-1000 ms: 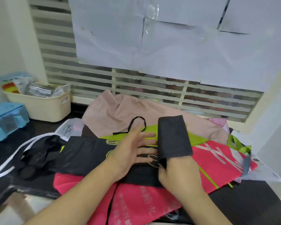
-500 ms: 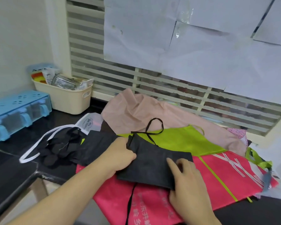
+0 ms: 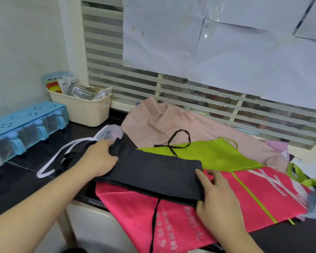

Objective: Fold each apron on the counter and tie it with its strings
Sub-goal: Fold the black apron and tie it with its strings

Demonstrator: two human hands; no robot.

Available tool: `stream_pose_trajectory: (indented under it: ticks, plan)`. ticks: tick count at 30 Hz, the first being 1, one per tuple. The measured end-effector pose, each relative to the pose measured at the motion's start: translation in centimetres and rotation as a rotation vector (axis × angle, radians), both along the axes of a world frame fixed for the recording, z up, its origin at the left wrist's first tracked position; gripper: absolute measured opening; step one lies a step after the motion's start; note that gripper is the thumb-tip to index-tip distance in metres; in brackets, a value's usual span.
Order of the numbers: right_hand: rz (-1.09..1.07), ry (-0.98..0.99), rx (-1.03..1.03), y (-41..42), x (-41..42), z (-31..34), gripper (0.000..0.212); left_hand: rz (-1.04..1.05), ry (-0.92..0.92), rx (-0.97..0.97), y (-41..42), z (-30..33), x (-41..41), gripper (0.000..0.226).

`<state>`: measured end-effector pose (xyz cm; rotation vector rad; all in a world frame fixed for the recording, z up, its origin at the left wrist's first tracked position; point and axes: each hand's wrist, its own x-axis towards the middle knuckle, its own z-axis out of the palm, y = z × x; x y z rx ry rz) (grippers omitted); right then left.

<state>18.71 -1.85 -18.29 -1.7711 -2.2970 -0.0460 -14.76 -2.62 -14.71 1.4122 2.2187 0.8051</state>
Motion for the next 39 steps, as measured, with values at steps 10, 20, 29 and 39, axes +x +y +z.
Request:
stream_pose_trajectory:
  ticks: [10, 20, 29, 39]
  plan:
    - [0.212, -0.139, -0.124, 0.3, -0.1, 0.7, 0.092, -0.136, 0.467, 0.235, 0.3, -3.2, 1.9, 0.067]
    - [0.245, -0.046, -0.14, 3.8, -4.3, -3.3, 0.064, -0.569, 0.566, -0.007, 2.3, -7.5, 6.9, 0.067]
    - [-0.075, 0.103, -0.203, 4.1, 0.3, -3.5, 0.08, -0.457, 0.549, -0.136, 2.2, -7.3, 2.8, 0.074]
    - [-0.234, 0.711, -0.396, 4.2, 0.4, 0.3, 0.023, -0.492, 0.572, 0.024, 1.2, -6.2, 7.2, 0.072]
